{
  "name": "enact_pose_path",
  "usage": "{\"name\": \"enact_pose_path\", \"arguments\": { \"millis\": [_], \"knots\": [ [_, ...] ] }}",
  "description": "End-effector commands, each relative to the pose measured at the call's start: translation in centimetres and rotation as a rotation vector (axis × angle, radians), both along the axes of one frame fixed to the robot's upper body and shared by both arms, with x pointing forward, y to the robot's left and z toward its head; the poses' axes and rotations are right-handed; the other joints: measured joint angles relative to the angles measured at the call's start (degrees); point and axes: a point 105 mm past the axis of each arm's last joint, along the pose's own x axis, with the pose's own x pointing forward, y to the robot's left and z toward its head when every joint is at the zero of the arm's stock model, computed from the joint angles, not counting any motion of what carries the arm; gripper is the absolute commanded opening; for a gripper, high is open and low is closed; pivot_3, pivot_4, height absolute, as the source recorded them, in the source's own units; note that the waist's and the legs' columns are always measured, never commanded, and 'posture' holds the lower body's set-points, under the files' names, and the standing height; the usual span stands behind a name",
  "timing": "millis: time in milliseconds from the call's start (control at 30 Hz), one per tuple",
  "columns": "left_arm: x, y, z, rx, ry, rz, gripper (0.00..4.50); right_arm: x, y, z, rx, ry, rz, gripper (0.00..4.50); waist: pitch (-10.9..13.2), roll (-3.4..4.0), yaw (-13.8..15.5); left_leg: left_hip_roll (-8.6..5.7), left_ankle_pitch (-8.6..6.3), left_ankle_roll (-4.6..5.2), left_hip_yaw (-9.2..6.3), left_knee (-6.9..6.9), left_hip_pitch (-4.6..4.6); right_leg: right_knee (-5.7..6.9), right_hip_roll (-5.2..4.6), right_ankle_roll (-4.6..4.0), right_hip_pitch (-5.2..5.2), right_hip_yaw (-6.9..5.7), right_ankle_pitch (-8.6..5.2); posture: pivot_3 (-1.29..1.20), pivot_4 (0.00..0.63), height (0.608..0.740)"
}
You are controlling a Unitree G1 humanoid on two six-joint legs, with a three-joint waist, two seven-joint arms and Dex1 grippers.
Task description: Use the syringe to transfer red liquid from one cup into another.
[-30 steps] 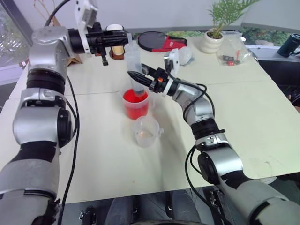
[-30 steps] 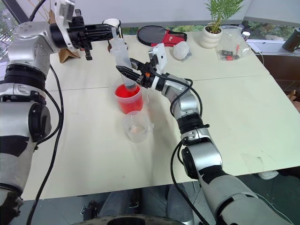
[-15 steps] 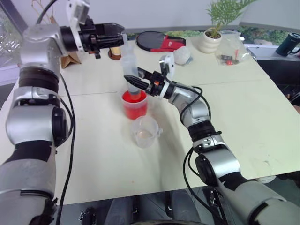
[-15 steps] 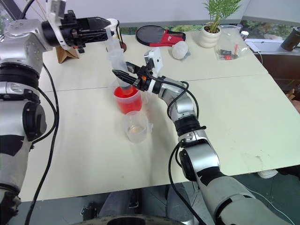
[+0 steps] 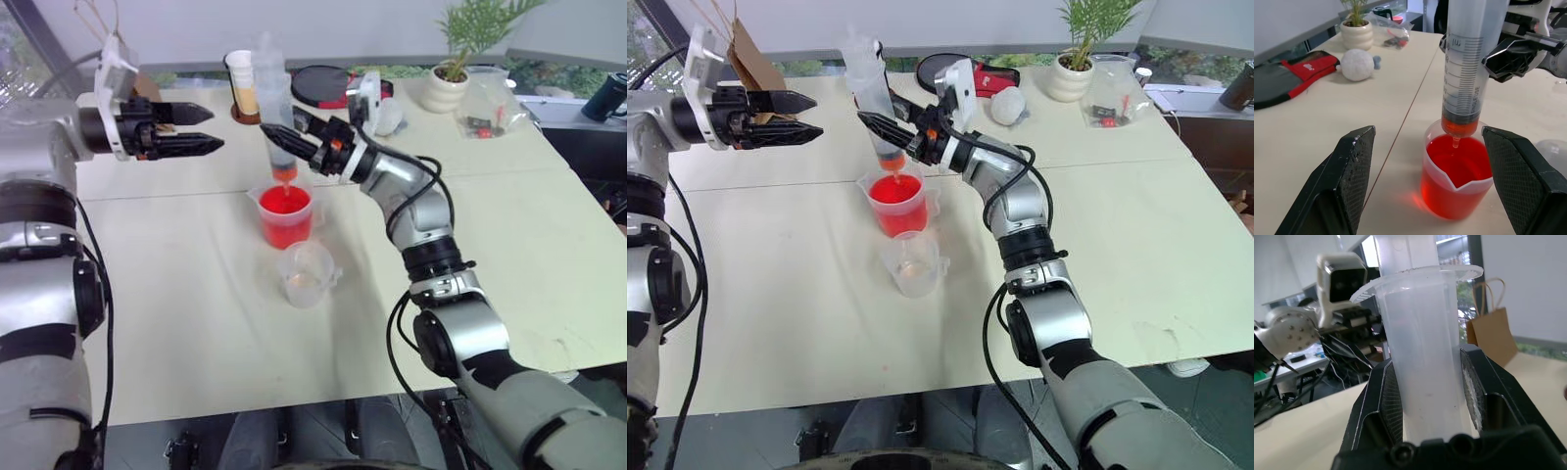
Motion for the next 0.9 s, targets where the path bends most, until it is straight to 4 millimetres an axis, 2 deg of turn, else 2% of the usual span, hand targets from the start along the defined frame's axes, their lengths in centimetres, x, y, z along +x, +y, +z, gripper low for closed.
{"name": "enact_pose_path", "arguments": {
  "millis": [33,233,300,367,467,567,633,733,900],
  "knots": [
    [-0.7,1.1,1.8,-0.059,-0.065,0.034,3.57,-0.5,-0.4,2.4,0.050,-0.058,0.000,1.37,0.00,0.00,-0.09,0.00,0.00,0.00,0.00,-0.01,0.00,0.01,0.00,0.00,-0.01,0.00,0.00,0.00,0.150,0.740],
    [-0.8,1.7,1.0,-0.129,-0.071,0.091,3.57,-0.4,-0.8,2.5,0.047,-0.054,-0.003,1.37,0.00,0.01,-0.12,0.03,0.00,0.00,-0.01,0.00,0.02,0.09,0.00,0.00,-0.03,0.00,0.00,0.00,0.150,0.740],
    [-0.8,1.5,0.7,-0.147,-0.066,0.095,3.57,-0.3,-1.1,3.2,0.063,-0.049,-0.009,1.37,0.00,0.00,0.00,0.02,0.00,0.00,-0.02,0.01,0.02,0.10,0.00,0.00,-0.03,0.00,0.00,0.00,0.150,0.740],
    [-0.7,1.2,0.4,-0.154,-0.065,0.096,3.57,-0.6,-1.7,4.9,0.090,-0.055,-0.007,1.37,0.00,0.01,0.03,0.01,0.00,0.00,-0.03,0.03,0.01,0.10,0.00,0.00,-0.02,0.00,0.00,0.00,0.150,0.740],
    [-0.5,0.9,0.0,-0.160,-0.064,0.096,3.57,-2.3,-3.0,7.7,0.127,-0.066,0.025,1.37,0.01,0.01,0.17,0.01,0.00,0.00,-0.06,0.03,-0.01,0.10,-0.02,0.00,-0.02,0.00,0.00,0.00,0.150,0.740],
    [-0.3,0.6,-0.6,-0.162,-0.060,0.097,3.57,-4.6,-4.3,8.8,0.135,-0.051,0.049,1.37,0.00,0.00,0.16,0.01,0.00,0.00,-0.07,0.02,-0.01,0.10,-0.03,0.00,-0.02,0.00,0.00,0.00,0.150,0.740],
    [-0.1,0.3,-0.8,-0.168,-0.056,0.094,3.57,-6.0,-4.8,8.4,0.124,-0.029,0.049,1.37,-0.01,-0.02,0.10,0.01,0.00,0.00,-0.07,0.02,-0.01,0.09,-0.02,0.00,-0.02,0.00,0.00,0.00,0.150,0.740],
    [0.1,-0.2,-1.0,-0.176,-0.051,0.076,3.57,-7.8,-5.2,6.4,0.092,0.013,0.031,1.37,-0.05,-0.07,0.23,0.02,-0.01,0.02,-0.07,0.02,0.02,0.09,-0.02,0.00,0.01,-0.01,0.00,0.00,0.150,0.740],
    [0.4,-1.4,-0.9,-0.163,-0.050,0.034,3.57,-9.0,-4.7,2.9,0.085,0.101,0.006,1.37,-0.04,-0.07,0.47,0.01,-0.03,0.05,0.06,0.08,0.01,0.07,-0.03,0.00,0.01,0.01,0.00,0.00,0.150,0.740]
  ]
}}
